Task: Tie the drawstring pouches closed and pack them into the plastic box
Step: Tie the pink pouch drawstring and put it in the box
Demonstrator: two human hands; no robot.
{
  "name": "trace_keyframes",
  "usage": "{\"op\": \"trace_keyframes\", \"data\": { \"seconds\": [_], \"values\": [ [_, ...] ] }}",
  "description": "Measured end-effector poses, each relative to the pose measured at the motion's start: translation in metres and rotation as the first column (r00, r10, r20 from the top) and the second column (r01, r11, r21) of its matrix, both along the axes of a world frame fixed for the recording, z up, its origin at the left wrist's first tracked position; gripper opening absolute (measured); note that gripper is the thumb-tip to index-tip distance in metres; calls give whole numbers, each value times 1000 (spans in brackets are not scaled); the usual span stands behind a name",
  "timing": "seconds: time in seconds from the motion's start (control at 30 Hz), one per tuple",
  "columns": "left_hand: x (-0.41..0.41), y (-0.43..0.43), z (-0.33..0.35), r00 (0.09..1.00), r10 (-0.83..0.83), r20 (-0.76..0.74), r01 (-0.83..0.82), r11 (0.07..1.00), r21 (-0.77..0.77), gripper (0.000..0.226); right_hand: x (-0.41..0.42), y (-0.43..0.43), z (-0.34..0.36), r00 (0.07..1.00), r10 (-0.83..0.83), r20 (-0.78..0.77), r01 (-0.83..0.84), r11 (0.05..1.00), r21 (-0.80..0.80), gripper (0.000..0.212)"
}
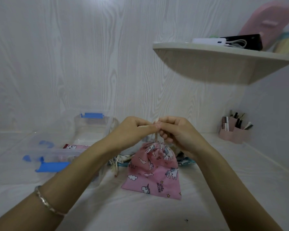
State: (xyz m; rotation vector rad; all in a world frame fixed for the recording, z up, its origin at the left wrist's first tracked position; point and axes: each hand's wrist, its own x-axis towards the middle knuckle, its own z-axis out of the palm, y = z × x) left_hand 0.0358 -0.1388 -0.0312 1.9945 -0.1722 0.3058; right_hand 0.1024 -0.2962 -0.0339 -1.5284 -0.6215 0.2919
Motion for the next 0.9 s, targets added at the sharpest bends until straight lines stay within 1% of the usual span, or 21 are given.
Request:
{"op": "trace_keyframes", "data": {
  "seconds": [0.07,0.13,0.2,0.23,0.27,0.3,0.33,0.37,0.43,0.47,0.5,0.57,0.6,0.63,0.7,0.73,0.77,0.8,0.83,0.87,0.9],
  "values": [
    [-1,-3,-1,1000,-25,-7,25,1000,-8,21,-1,-2,0,1000,6,-20,-5,1000,11,9],
    [-1,-5,-4,999,-28,-18,28,1000,-3,28,0,-5,1,999,23,-36,-22,999,35,12],
    [-2,-6,-5,998,-29,-58,24,997,-79,30,-1,-10,2,1000,6,6,-7,1000,9,16],
    [0,-6,-5,996,-48,-72,38,989,-141,32,-1,-12,3,994,-27,105,34,997,-62,21],
    [0,-5,-4,994,-73,-80,57,981,-186,34,-3,-14,3,966,-65,250,105,983,-150,29],
    [0,-6,-3,991,-98,-89,79,977,-196,33,-5,-15,2,912,-90,400,187,959,-212,38],
    [-1,-7,-2,988,-123,-98,103,976,-193,30,-6,-14,0,847,-94,523,248,940,-233,43],
    [-1,-9,-2,984,-146,-102,125,974,-190,26,-8,-12,-2,780,-87,619,290,928,-235,43],
    [-3,-15,0,981,-169,-94,145,965,-218,23,-11,-8,-3,677,-73,732,355,904,-238,31],
    [-3,-17,0,984,-160,-79,138,963,-232,24,-11,-7,-3,670,-85,737,369,900,-232,30],
    [-3,-18,0,988,-141,-65,123,965,-233,24,-11,-7,-1,718,-105,688,343,914,-219,35],
    [-2,-18,0,993,-103,-56,89,972,-219,24,-8,-9,2,869,-80,489,180,970,-162,40],
    [-1,-17,0,994,-92,-58,77,974,-214,26,-6,-10,3,922,-28,386,80,990,-118,35],
    [-1,-17,0,995,-86,-58,72,974,-213,29,-5,-10,2,953,11,304,9,998,-66,27],
    [-1,-16,0,994,-87,-62,72,974,-213,30,-4,-11,0,973,30,230,-34,999,17,7],
    [-1,-16,-1,993,-94,-70,78,975,-208,29,-3,-11,-1,977,37,210,-45,998,35,17],
    [0,-16,-1,992,-103,-77,86,976,-200,27,1,-11,-2,981,57,188,-66,997,44,32],
    [-1,-15,-1,991,-110,-82,92,977,-193,28,2,-10,-1,983,85,163,-96,993,65,41],
    [0,-15,-1,991,-110,-81,93,976,-197,29,3,-9,0,985,103,136,-119,985,121,40],
    [0,-15,-1,992,-103,-73,85,974,-210,29,4,-8,1,989,128,77,-142,964,226,35],
    [0,-14,-2,995,-89,-50,75,971,-227,29,5,-9,3,988,154,-19,-136,923,361,36]
  ]
}}
